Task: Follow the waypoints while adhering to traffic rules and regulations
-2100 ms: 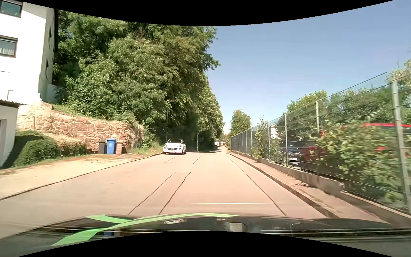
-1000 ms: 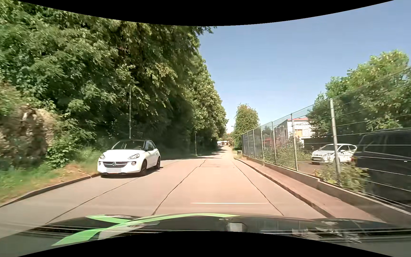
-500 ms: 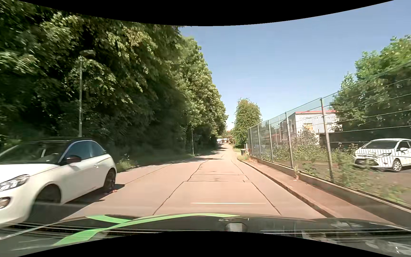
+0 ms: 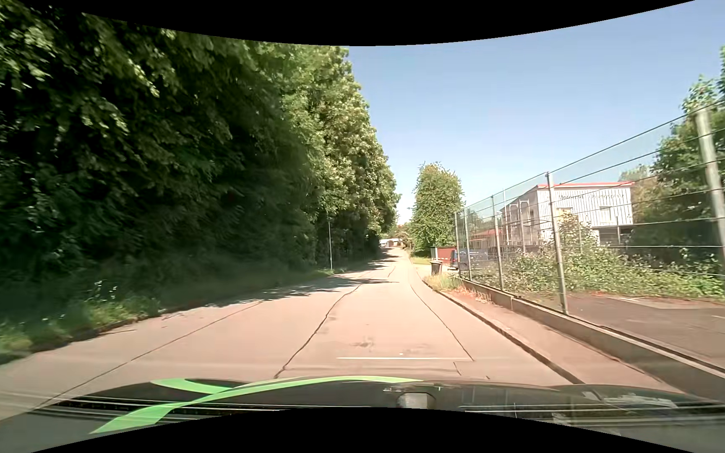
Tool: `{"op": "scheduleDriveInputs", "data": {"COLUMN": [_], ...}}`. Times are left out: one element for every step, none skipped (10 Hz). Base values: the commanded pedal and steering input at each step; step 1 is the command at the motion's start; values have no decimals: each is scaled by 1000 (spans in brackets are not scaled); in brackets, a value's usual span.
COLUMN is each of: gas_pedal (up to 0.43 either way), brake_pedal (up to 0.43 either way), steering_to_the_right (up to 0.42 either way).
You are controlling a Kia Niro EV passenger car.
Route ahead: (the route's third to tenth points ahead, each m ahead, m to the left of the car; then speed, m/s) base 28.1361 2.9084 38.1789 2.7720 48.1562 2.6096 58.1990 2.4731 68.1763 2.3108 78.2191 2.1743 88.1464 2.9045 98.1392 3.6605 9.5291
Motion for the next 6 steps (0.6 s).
{"op": "scheduleDriveInputs", "data": {"gas_pedal": [110, 110, 110, 110, 110, 110], "brake_pedal": [0, 0, 0, 0, 0, 0], "steering_to_the_right": [2, 2, 2, 2, 2, 2]}}
